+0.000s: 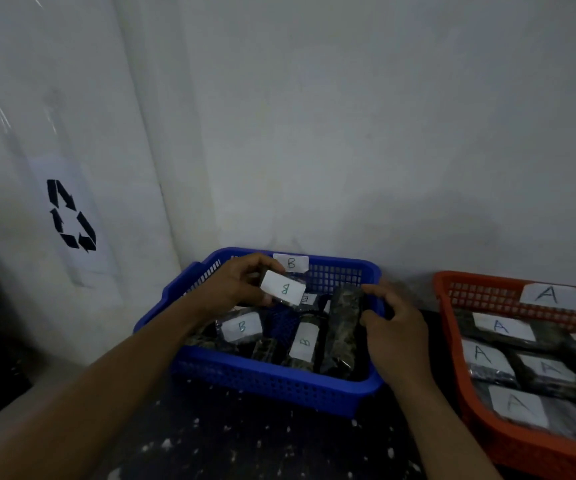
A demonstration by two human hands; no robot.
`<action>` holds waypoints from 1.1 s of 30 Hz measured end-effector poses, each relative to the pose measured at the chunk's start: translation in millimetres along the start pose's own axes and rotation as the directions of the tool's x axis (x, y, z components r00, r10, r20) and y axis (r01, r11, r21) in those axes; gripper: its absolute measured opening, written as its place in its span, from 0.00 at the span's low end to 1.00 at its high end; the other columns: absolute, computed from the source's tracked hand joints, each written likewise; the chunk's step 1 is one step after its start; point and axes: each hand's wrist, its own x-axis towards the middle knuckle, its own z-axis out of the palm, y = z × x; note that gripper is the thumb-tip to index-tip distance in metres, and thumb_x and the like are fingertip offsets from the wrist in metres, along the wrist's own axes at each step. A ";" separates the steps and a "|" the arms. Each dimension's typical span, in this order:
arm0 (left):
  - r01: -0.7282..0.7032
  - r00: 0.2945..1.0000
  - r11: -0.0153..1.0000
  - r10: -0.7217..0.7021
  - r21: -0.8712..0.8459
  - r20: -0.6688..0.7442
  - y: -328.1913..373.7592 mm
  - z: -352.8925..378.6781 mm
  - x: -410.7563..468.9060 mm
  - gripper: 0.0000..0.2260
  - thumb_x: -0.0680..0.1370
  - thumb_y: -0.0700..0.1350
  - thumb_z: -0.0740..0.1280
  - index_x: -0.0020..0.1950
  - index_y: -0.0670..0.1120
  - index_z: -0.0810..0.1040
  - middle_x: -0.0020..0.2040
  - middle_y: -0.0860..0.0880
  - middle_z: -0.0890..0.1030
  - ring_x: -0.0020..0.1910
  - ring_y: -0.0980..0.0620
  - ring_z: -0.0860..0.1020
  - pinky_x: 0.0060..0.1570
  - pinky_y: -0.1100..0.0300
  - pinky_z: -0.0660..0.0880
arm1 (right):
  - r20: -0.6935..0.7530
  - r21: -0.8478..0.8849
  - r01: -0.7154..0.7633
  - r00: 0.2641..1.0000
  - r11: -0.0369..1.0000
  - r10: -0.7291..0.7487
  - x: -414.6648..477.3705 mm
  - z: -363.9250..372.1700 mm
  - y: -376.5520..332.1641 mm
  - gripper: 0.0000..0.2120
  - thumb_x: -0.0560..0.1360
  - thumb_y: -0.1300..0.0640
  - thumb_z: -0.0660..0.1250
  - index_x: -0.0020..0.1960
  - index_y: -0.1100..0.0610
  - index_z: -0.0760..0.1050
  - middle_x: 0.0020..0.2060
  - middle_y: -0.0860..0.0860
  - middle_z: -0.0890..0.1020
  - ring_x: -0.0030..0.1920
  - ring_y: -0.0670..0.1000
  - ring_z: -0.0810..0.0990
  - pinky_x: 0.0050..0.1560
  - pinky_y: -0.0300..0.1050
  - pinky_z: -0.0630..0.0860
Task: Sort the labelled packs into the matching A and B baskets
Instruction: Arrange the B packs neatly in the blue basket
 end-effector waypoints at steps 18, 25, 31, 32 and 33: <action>0.146 0.952 0.816 -0.269 0.559 0.144 29.7 17.4 30.8 0.13 0.78 0.48 0.67 0.42 0.42 0.86 0.38 0.47 0.85 0.35 0.55 0.77 0.40 0.65 0.72 | 0.001 -0.043 0.029 1.000 0.999 -0.029 -2.4 -2.5 -4.0 0.16 0.75 0.64 0.65 0.56 0.46 0.78 0.71 0.43 0.68 0.70 0.48 0.68 0.67 0.54 0.69; 0.131 0.958 0.685 -0.275 0.717 0.087 17.4 29.5 68.0 0.10 0.77 0.40 0.65 0.56 0.48 0.80 0.55 0.49 0.83 0.47 0.49 0.83 0.42 0.60 0.77 | 0.008 -0.050 0.037 0.999 0.998 -0.037 -2.7 -2.7 -5.2 0.16 0.75 0.63 0.66 0.56 0.46 0.79 0.70 0.43 0.69 0.69 0.46 0.67 0.68 0.53 0.68; -0.095 0.937 0.526 -0.239 0.845 0.254 -3.3 42.6 87.8 0.15 0.76 0.36 0.66 0.61 0.47 0.80 0.63 0.46 0.78 0.58 0.49 0.76 0.53 0.63 0.68 | 0.005 -0.048 0.042 0.999 0.998 -0.042 -3.1 -3.3 -4.5 0.16 0.75 0.64 0.65 0.55 0.45 0.78 0.71 0.42 0.68 0.70 0.45 0.66 0.69 0.53 0.67; -0.106 0.936 0.503 -0.241 0.857 0.258 -4.0 41.6 88.9 0.16 0.75 0.37 0.66 0.61 0.48 0.80 0.63 0.47 0.79 0.57 0.50 0.76 0.53 0.63 0.69 | 0.004 -0.049 0.042 0.999 0.998 -0.042 -3.0 -3.1 -4.3 0.16 0.75 0.64 0.65 0.55 0.45 0.79 0.71 0.42 0.68 0.70 0.45 0.65 0.69 0.52 0.67; -0.110 0.934 0.478 -0.250 0.871 0.255 -4.6 40.3 89.7 0.17 0.75 0.37 0.66 0.62 0.49 0.80 0.63 0.47 0.79 0.57 0.50 0.77 0.54 0.62 0.70 | 0.003 -0.051 0.039 0.999 0.998 -0.039 -3.0 -3.0 -4.3 0.16 0.75 0.64 0.65 0.55 0.45 0.79 0.71 0.42 0.68 0.70 0.45 0.65 0.69 0.52 0.67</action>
